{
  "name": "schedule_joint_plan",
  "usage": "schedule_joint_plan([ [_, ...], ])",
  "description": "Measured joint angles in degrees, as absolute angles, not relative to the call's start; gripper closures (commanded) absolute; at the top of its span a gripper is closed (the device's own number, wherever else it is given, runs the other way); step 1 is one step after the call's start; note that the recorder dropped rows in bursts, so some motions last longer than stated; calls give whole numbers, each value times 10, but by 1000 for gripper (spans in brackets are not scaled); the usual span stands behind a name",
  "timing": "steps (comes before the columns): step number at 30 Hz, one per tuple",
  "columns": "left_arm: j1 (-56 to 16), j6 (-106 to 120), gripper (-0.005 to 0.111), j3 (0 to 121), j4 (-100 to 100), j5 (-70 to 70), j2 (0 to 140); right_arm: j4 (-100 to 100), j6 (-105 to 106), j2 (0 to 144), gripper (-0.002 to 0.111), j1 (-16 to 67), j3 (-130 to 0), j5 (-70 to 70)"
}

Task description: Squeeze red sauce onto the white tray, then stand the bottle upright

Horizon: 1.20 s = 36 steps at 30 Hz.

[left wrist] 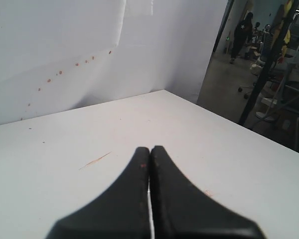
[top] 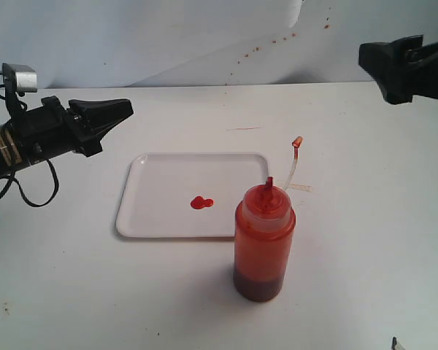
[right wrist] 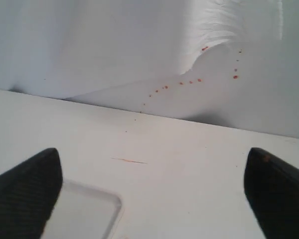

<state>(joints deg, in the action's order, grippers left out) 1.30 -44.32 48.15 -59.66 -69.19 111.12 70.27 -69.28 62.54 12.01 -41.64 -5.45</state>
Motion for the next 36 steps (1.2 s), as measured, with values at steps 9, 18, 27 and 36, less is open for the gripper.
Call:
schedule_joint_plan([
  [9, 13, -522, 106, 482, -597, -692, 1093, 698, -666, 625, 108, 120, -416, 0],
  [18, 13, -599, 106, 482, -687, -692, 948, 719, -635, 625, 108, 120, -416, 4],
  [27, 13, -650, 106, 482, -742, -695, 808, 720, -631, 625, 108, 120, -416, 8],
  [36, 13, -1089, 106, 482, -757, -698, 676, 720, -631, 625, 108, 120, -416, 8],
])
